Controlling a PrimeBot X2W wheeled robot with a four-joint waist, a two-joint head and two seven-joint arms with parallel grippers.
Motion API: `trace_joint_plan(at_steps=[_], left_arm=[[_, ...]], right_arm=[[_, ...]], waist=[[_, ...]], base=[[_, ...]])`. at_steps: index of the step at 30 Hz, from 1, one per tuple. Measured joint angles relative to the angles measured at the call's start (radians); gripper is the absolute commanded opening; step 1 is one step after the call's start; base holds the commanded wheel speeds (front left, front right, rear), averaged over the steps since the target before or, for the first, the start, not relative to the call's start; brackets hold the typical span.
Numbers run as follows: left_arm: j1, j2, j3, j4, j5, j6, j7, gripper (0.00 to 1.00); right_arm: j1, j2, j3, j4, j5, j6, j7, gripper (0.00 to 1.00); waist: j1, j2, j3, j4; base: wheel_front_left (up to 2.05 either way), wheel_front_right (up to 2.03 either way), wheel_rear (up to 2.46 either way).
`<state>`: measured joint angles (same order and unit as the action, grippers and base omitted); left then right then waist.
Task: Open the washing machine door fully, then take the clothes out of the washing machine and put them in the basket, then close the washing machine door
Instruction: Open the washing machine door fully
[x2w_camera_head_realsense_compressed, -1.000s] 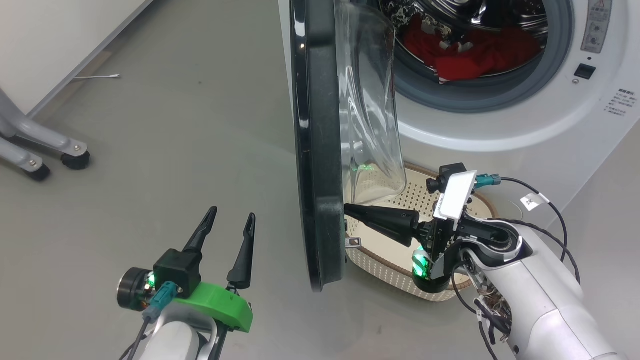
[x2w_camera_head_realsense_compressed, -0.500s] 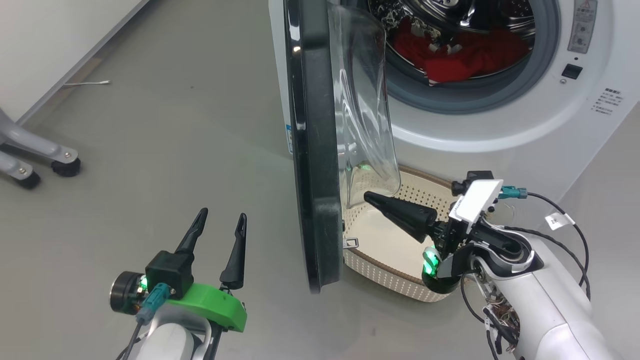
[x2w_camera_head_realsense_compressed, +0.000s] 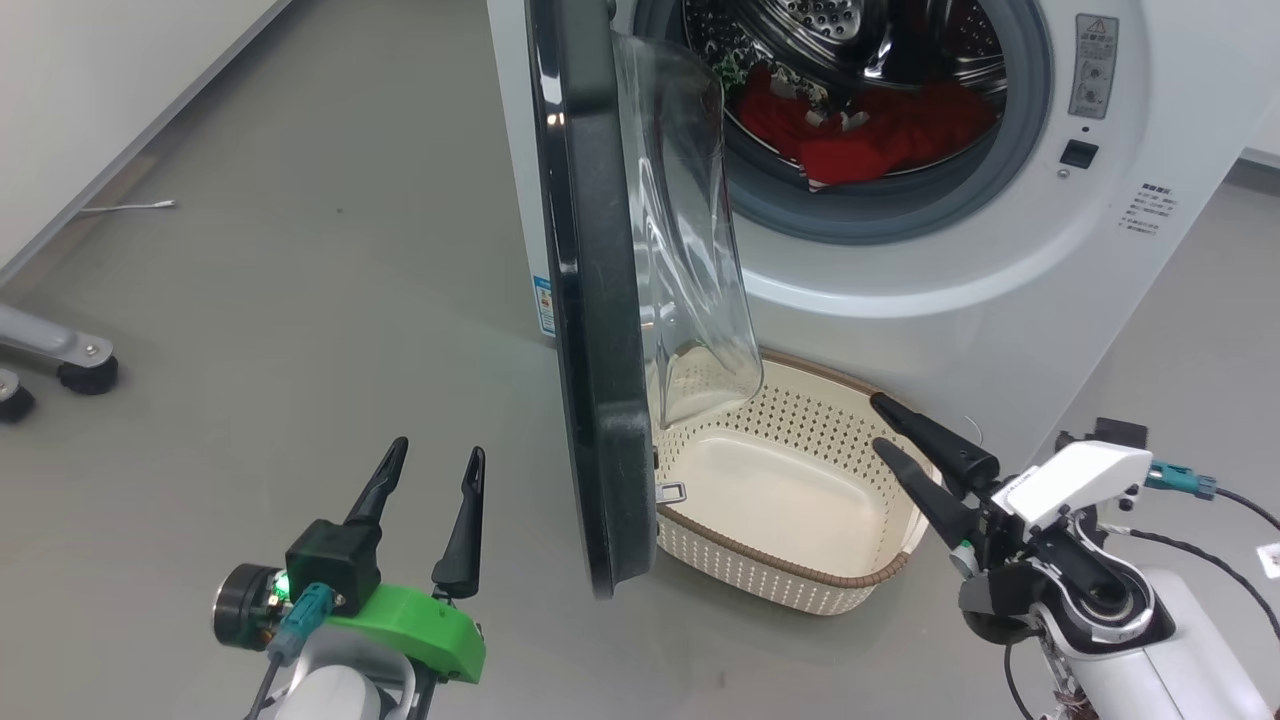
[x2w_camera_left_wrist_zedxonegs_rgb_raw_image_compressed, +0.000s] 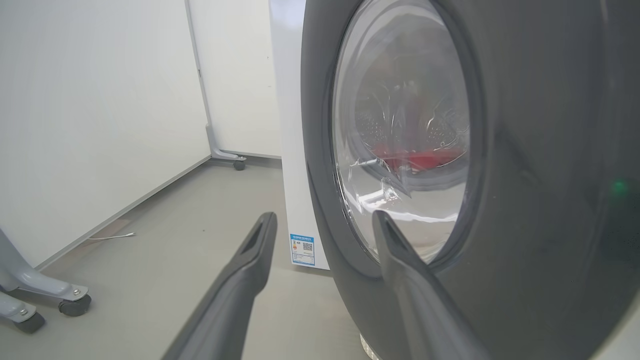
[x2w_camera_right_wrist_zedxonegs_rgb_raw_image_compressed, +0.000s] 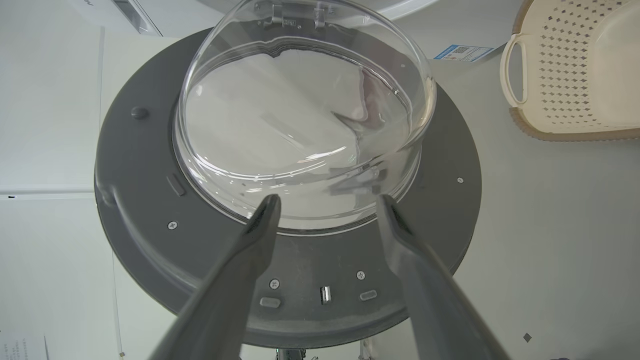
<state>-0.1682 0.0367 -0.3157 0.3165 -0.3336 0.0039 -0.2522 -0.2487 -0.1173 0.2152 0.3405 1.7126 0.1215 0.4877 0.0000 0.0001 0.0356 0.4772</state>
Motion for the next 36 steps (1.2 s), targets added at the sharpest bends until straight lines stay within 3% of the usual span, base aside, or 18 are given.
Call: trace_joint_plan(at_steps=[11,21,28,30,36], left_arm=[[0.018,0.006,0.016,0.023,0.010,0.000,0.000,1.00],[0.026,0.010,0.020,0.036,0.018,-0.002,0.000,1.00],[0.027,0.010,0.029,0.039,0.018,-0.003,0.000,1.00],[0.027,0.009,0.030,0.040,0.018,-0.006,0.000,1.00],[0.027,0.009,0.040,0.041,0.018,-0.006,0.000,1.00]], right_arm=[[0.135,-0.068,0.003,-0.116,-0.323,0.000,-0.280,1.00],[0.255,-0.161,0.031,-0.076,-0.700,-0.002,-0.585,1.00],[0.274,-0.219,0.022,-0.064,-0.938,-0.115,-0.790,1.00],[0.278,-0.235,0.011,-0.070,-1.007,-0.157,-0.773,1.00],[0.283,-0.238,0.019,-0.131,-1.156,-0.213,-0.751,1.00]], waist=[[0.0000,0.0000,-0.025,-0.043],[0.0000,0.0000,-0.040,-0.073],[0.0000,0.0000,-0.038,-0.091],[0.0000,0.0000,-0.037,-0.095],[0.0000,0.0000,-0.036,-0.106]], base=[[0.00,0.00,0.00],[0.00,0.00,0.00],[0.00,0.00,0.00],[0.00,0.00,0.00],[0.00,0.00,0.00]])
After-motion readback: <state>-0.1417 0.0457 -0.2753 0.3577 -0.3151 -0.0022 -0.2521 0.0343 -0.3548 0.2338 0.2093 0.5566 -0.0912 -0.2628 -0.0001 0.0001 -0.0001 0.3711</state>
